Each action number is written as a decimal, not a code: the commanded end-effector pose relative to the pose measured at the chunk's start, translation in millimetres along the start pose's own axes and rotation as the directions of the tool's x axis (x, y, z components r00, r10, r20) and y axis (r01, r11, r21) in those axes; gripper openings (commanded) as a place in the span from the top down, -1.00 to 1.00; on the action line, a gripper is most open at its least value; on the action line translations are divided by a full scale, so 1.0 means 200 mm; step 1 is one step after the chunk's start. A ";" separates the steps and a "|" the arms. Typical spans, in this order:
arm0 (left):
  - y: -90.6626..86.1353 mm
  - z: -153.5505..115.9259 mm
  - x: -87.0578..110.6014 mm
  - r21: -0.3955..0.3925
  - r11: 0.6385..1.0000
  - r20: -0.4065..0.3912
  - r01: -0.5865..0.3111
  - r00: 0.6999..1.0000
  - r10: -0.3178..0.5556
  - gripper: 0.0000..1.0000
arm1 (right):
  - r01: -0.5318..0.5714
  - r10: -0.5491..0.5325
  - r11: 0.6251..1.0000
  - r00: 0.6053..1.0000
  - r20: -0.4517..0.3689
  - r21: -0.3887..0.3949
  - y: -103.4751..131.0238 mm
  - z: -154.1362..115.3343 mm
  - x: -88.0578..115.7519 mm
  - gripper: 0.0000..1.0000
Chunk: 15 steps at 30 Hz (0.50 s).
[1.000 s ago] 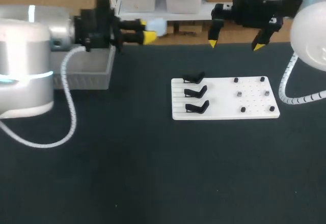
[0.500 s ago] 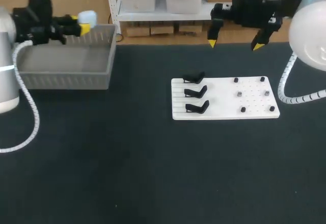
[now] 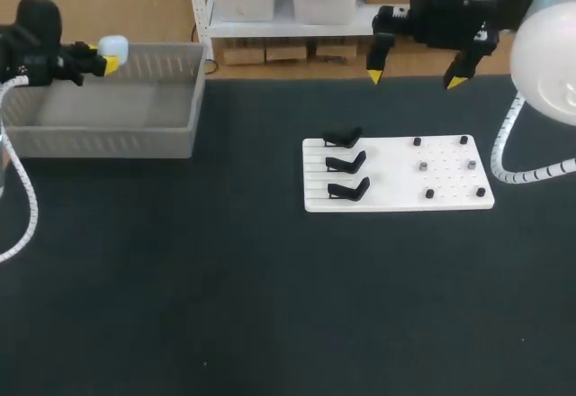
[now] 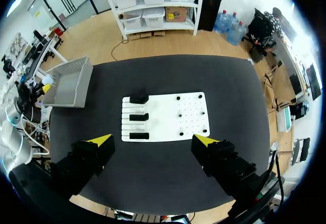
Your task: Pick up each earbud case from the left stands, insert the matching earbuds, close the lid, and place the case in the box.
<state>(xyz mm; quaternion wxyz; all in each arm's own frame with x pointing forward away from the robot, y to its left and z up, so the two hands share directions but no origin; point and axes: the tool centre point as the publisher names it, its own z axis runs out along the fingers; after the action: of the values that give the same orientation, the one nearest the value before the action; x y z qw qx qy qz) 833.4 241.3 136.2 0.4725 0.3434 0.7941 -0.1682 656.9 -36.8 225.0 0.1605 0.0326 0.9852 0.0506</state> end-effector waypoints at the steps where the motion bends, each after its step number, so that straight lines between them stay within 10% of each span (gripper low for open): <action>1: 0.07 0.07 -0.01 0.070 0.998 -0.035 -0.002 0.999 0.005 -1.00 | -0.001 0.001 1.000 1.000 0.002 0.000 0.00 0.00 0.00 -1.00; 15: 0.06 0.05 -0.02 0.073 0.997 -0.029 -0.009 1.000 0.012 -1.00 | -0.001 0.001 1.000 1.000 0.002 0.000 0.00 0.00 0.00 -1.00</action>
<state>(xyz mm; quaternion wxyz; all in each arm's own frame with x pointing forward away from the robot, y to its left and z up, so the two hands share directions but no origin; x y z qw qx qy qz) 849.0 241.7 134.3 0.4527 0.3659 0.7906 -0.1901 656.9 -36.8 225.0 0.1605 0.0326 0.9852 0.0506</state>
